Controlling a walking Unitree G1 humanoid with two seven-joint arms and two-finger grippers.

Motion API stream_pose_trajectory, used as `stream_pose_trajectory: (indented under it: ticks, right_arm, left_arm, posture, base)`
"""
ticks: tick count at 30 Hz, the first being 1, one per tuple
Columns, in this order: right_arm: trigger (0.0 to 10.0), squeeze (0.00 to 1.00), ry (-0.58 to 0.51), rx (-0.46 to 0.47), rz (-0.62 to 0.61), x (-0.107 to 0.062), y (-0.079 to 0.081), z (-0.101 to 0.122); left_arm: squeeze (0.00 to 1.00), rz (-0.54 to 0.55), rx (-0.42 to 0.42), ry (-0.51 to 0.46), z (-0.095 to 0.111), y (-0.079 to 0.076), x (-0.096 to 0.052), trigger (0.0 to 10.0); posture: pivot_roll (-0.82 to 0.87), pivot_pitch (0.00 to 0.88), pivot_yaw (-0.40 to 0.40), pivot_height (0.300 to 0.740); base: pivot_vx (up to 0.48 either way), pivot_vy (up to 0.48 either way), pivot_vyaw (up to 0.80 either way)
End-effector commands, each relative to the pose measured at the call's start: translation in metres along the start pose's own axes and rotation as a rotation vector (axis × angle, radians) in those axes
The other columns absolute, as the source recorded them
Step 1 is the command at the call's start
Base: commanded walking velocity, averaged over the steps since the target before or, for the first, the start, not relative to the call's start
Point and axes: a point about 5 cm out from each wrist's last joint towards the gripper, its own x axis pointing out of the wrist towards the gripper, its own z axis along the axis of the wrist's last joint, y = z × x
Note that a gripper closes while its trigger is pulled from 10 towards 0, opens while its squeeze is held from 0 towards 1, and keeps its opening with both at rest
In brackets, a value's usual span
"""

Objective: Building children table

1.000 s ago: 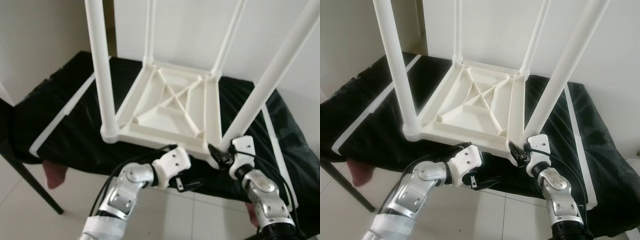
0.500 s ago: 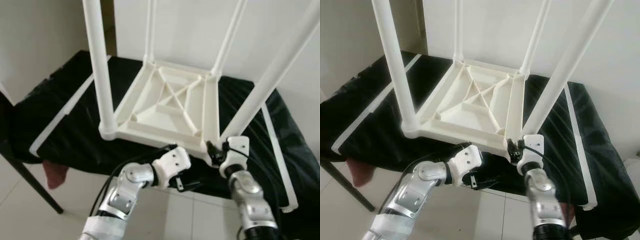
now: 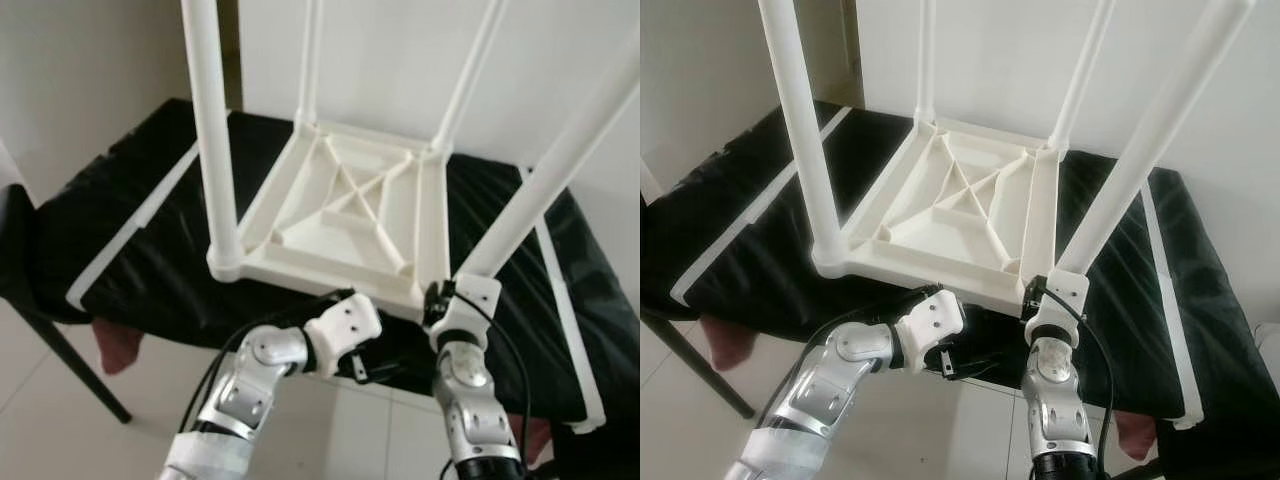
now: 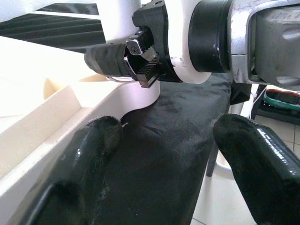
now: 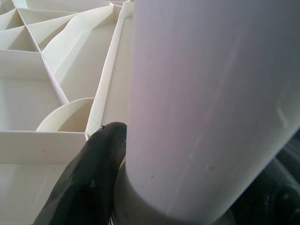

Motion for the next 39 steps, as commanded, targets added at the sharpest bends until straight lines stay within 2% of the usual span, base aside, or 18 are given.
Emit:
stream_pose_trajectory:
  ticks: [1, 6, 7, 8, 9, 16, 20, 21, 22, 23, 24, 27, 31, 35, 39]
  right_arm:
    - [10.0, 0.0, 0.017, 0.016, -0.047, -0.002, -0.007, -0.005]
    - [10.0, 0.0, -0.005, 0.018, -0.017, -0.001, -0.005, -0.002]
    - [10.0, 0.64, -0.007, 0.014, -0.017, -0.002, -0.005, -0.001]
    - [10.0, 0.64, -0.007, 0.014, -0.017, -0.002, -0.005, -0.001]
    - [10.0, 1.0, -0.006, 0.019, -0.007, -0.002, -0.004, -0.001]
    - [10.0, 1.0, -0.024, 0.006, 0.03, -0.001, -0.007, 0.003]
    - [10.0, 1.0, -0.032, -0.022, 0.093, 0.0, -0.009, 0.002]
    - [10.0, 0.89, -0.034, -0.036, 0.129, 0.002, -0.012, 0.002]
    - [10.0, 0.27, -0.03, -0.042, 0.181, 0.003, -0.014, 0.001]
    - [10.0, 0.27, -0.027, -0.042, 0.213, 0.004, -0.015, 0.001]
    - [10.0, 0.0, -0.036, -0.06, 0.239, 0.005, -0.017, 0.001]
    - [10.0, 0.0, -0.041, -0.12, 0.319, 0.009, -0.024, -0.002]
    - [10.0, 0.0, -0.037, -0.115, 0.377, 0.011, -0.024, 0.0]
    - [10.0, 0.0, -0.053, -0.164, 0.498, 0.016, -0.022, 0.007]
    - [10.0, 0.0, -0.05, -0.197, 0.557, 0.02, -0.024, 0.009]
  left_arm:
    - [0.0, 0.133, -0.003, 0.002, 0.0, 0.005, 0.001, 10.0]
    - [0.0, 0.134, -0.002, 0.002, 0.0, 0.007, 0.001, 10.0]
    - [0.0, 0.134, -0.001, 0.002, 0.0, 0.007, 0.001, 10.0]
    - [0.0, 0.134, -0.001, 0.002, 0.0, 0.007, 0.001, 10.0]
    - [0.0, 0.133, -0.001, 0.002, 0.0, 0.006, 0.001, 10.0]
    - [0.0, 0.133, -0.002, -0.001, 0.001, 0.006, 0.002, 10.0]
    - [0.0, 0.135, -0.004, -0.002, 0.001, 0.007, 0.002, 10.0]
    - [0.0, 0.137, -0.004, -0.002, 0.001, 0.007, 0.002, 10.0]
    - [0.0, 0.139, -0.004, -0.002, 0.001, 0.008, 0.002, 10.0]
    - [0.0, 0.139, -0.003, -0.002, 0.001, 0.008, 0.002, 10.0]
    - [0.0, 0.14, -0.004, -0.002, 0.001, 0.008, 0.002, 10.0]
    - [0.0, 0.143, -0.002, -0.001, 0.001, 0.008, 0.002, 10.0]
    - [0.0, 0.154, -0.008, -0.006, 0.002, 0.01, 0.002, 10.0]
    - [0.0, 0.159, -0.006, -0.003, 0.002, 0.01, 0.001, 10.0]
    - [0.0, 0.161, -0.005, -0.001, 0.002, 0.01, 0.0, 10.0]
  posture:
    - [0.04, 0.0, -0.078, 0.74]
    - [0.04, 0.0, -0.077, 0.74]
    - [0.04, 0.0, -0.076, 0.74]
    - [0.04, 0.0, -0.076, 0.74]
    - [0.04, 0.0, -0.076, 0.74]
    - [0.03, 0.0, -0.08, 0.74]
    - [0.03, 0.0, -0.08, 0.74]
    - [0.03, 0.0, -0.08, 0.74]
    - [0.03, 0.0, -0.081, 0.74]
    - [0.03, 0.0, -0.081, 0.74]
    - [0.03, 0.0, -0.079, 0.74]
    - [0.03, 0.0, -0.084, 0.74]
    - [0.03, 0.0, -0.084, 0.74]
    - [0.04, 0.0, -0.087, 0.74]
    - [0.04, 0.0, -0.088, 0.74]
  base:
    - [0.0, 0.0, 0.0]
    - [0.0, 0.0, 0.0]
    - [0.0, 0.0, 0.0]
    - [0.0, 0.0, 0.0]
    - [0.0, 0.0, 0.0]
    - [0.0, 0.0, 0.0]
    - [0.0, 0.0, 0.0]
    - [0.0, 0.0, 0.0]
    - [0.0, 0.0, 0.0]
    - [0.0, 0.0, 0.0]
    - [0.0, 0.0, 0.0]
    - [0.0, 0.0, 0.0]
    - [0.0, 0.0, 0.0]
    - [0.0, 0.0, 0.0]
    - [0.0, 0.0, 0.0]
